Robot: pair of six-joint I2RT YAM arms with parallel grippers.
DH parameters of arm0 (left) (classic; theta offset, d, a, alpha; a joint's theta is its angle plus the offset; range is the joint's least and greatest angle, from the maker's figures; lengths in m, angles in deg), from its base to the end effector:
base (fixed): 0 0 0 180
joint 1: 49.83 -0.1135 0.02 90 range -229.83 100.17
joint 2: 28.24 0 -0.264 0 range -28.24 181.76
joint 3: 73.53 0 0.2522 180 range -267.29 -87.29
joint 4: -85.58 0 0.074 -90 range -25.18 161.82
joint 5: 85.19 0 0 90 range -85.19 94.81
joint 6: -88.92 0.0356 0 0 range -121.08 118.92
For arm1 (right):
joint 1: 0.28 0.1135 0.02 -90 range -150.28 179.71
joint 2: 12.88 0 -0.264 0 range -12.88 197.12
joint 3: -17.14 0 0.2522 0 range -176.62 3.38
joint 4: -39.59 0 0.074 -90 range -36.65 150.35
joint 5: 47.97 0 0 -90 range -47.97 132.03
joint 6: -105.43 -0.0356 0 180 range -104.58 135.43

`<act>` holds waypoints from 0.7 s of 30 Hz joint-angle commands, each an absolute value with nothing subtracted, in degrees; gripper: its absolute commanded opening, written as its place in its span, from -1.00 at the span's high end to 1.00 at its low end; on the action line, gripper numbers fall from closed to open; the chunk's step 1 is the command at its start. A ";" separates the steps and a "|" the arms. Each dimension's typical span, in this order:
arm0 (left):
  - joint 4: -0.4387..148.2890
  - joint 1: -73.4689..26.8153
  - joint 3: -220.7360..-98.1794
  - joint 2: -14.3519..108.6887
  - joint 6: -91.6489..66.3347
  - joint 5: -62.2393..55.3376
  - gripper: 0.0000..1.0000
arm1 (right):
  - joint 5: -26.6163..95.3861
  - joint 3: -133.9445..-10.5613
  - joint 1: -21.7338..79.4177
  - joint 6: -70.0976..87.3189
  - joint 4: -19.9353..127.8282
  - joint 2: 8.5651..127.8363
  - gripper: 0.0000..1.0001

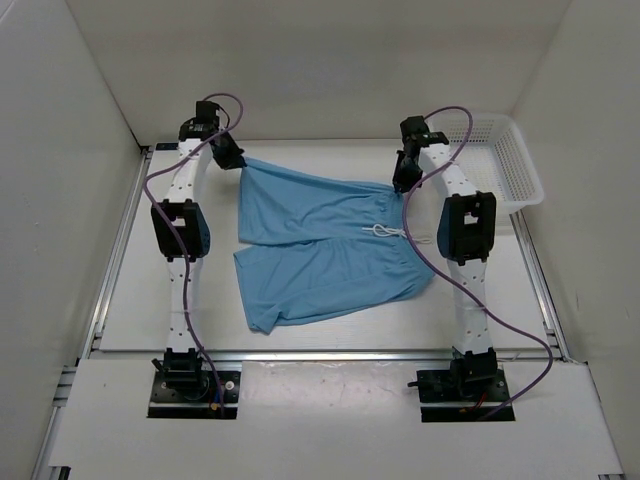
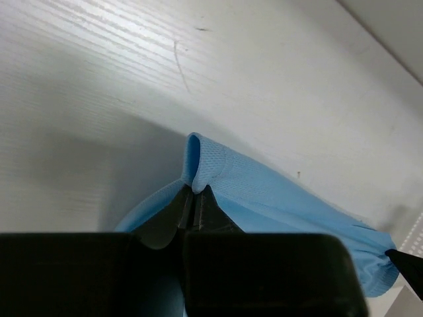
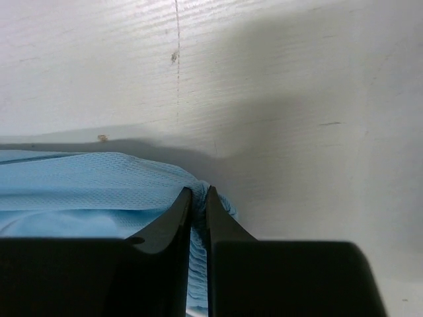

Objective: Fold and stack the shorts
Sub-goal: Fold the shorts

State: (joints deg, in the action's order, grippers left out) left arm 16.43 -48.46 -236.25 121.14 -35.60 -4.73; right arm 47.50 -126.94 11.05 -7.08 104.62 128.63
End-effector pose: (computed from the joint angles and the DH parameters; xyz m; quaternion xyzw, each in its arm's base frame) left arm 0.5536 -0.0191 0.2159 -0.2483 0.9199 -0.1659 0.2542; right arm 0.5195 0.1006 0.1921 0.1058 0.9644 0.0249 0.2410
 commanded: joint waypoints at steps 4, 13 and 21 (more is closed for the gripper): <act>18.30 -50.27 -240.30 111.60 -35.71 -5.12 0.79 | 51.17 -127.05 10.61 -7.16 102.92 118.43 0.99; 18.82 -51.85 -238.91 108.26 -35.18 -6.18 0.79 | 51.17 -126.53 10.61 -8.74 101.69 114.65 0.99; 18.30 -52.38 -230.23 99.48 -34.65 -8.55 0.79 | 51.69 -121.78 11.14 -9.36 100.11 110.44 0.99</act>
State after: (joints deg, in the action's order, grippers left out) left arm 17.43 -50.91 -233.70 109.23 -35.62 -8.58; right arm 48.77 -122.92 11.64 -9.31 101.03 115.28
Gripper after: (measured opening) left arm 0.125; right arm 0.148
